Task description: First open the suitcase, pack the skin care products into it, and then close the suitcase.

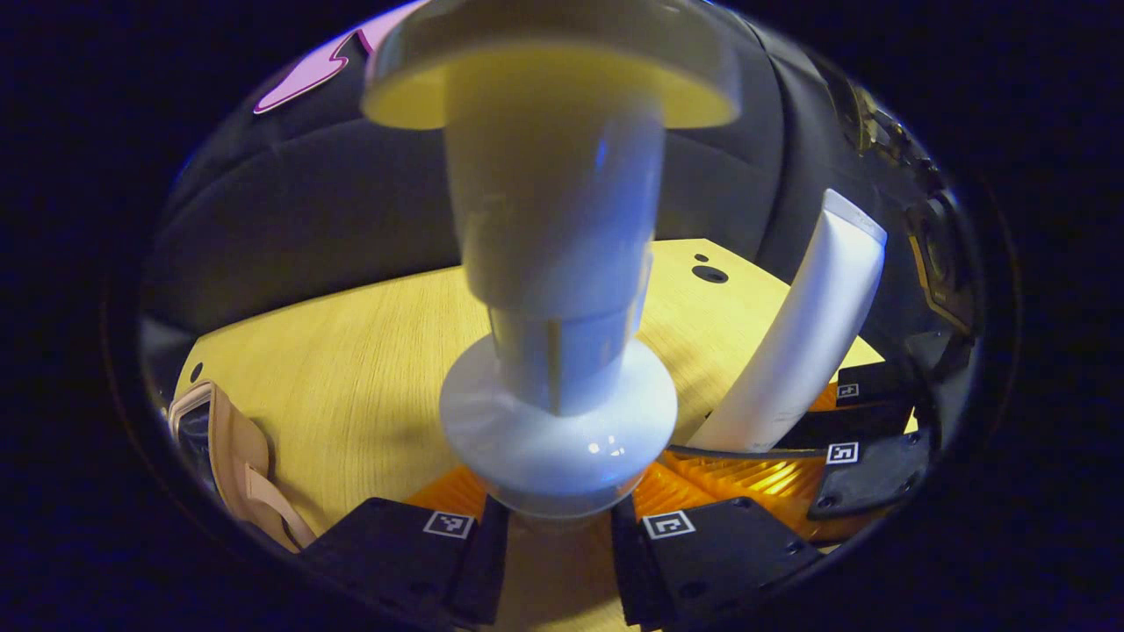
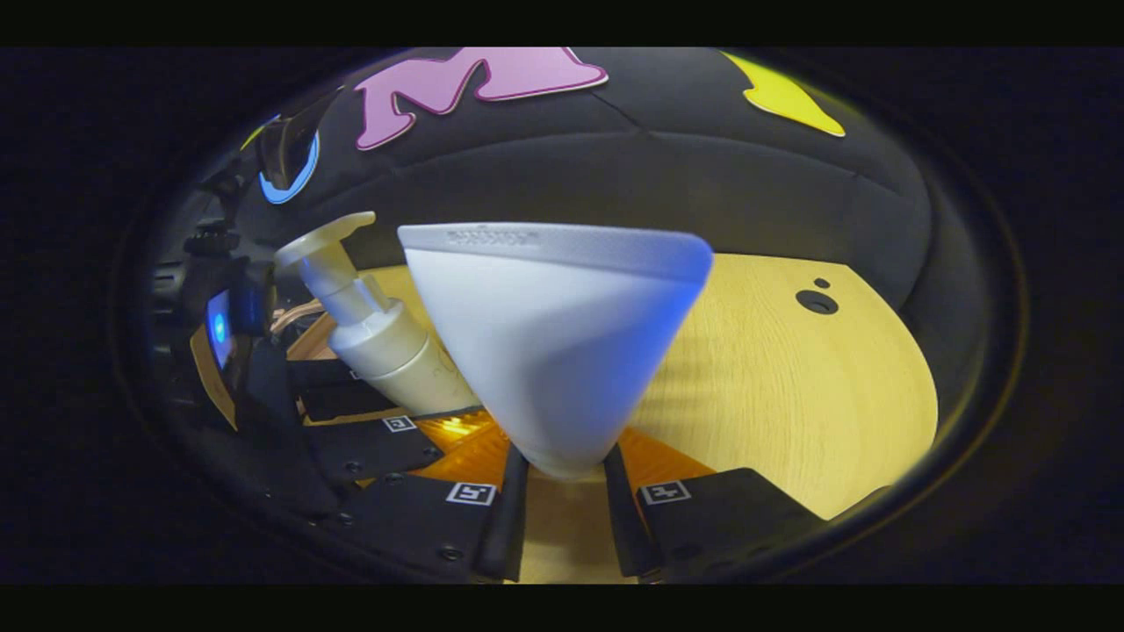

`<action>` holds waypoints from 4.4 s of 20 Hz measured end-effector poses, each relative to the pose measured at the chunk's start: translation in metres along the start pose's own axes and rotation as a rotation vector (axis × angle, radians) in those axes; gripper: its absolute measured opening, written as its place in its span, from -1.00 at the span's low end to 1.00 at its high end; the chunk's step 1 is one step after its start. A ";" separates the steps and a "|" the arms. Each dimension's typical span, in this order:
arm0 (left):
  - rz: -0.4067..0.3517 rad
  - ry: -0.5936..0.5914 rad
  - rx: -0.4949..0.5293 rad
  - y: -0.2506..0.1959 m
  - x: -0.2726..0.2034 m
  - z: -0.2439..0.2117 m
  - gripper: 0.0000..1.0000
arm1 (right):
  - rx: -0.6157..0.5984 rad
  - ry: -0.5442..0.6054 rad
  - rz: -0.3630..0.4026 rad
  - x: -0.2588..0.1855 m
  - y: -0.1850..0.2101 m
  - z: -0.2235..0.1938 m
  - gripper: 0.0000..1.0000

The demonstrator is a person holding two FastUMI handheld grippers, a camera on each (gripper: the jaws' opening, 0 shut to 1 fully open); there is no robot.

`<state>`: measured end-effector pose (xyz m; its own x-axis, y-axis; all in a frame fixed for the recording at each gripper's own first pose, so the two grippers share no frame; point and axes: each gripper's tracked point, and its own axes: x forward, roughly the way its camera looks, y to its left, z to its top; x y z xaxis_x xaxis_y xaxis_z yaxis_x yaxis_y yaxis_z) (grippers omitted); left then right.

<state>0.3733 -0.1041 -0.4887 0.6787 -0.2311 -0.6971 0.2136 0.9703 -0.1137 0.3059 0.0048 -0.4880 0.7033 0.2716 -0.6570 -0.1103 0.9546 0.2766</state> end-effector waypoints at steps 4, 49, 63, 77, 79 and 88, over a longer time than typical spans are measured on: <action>0.012 0.004 0.000 0.005 -0.014 -0.003 0.07 | -0.047 -0.002 -0.004 -0.013 -0.001 -0.002 -0.17; -0.020 0.965 -0.346 0.269 -0.253 -0.152 0.07 | 0.044 0.668 0.235 -0.006 0.360 -0.063 -0.17; -0.017 0.980 -0.423 0.261 -0.250 -0.148 0.43 | 0.157 0.871 0.184 -0.003 0.368 -0.079 -0.14; 0.004 0.806 -0.410 0.272 -0.292 -0.124 0.96 | 0.181 0.806 0.201 -0.045 0.375 -0.054 0.79; 0.009 0.772 -0.419 0.275 -0.301 -0.121 0.96 | 0.188 0.775 0.235 -0.062 0.381 -0.042 0.92; 0.096 0.455 -0.252 0.317 -0.370 -0.092 0.94 | 0.144 0.471 0.306 -0.132 0.383 0.018 0.95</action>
<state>0.1253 0.2957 -0.3312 0.3016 -0.1401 -0.9431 -0.0485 0.9856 -0.1620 0.1836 0.3324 -0.2828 0.2623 0.5893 -0.7642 -0.1399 0.8068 0.5741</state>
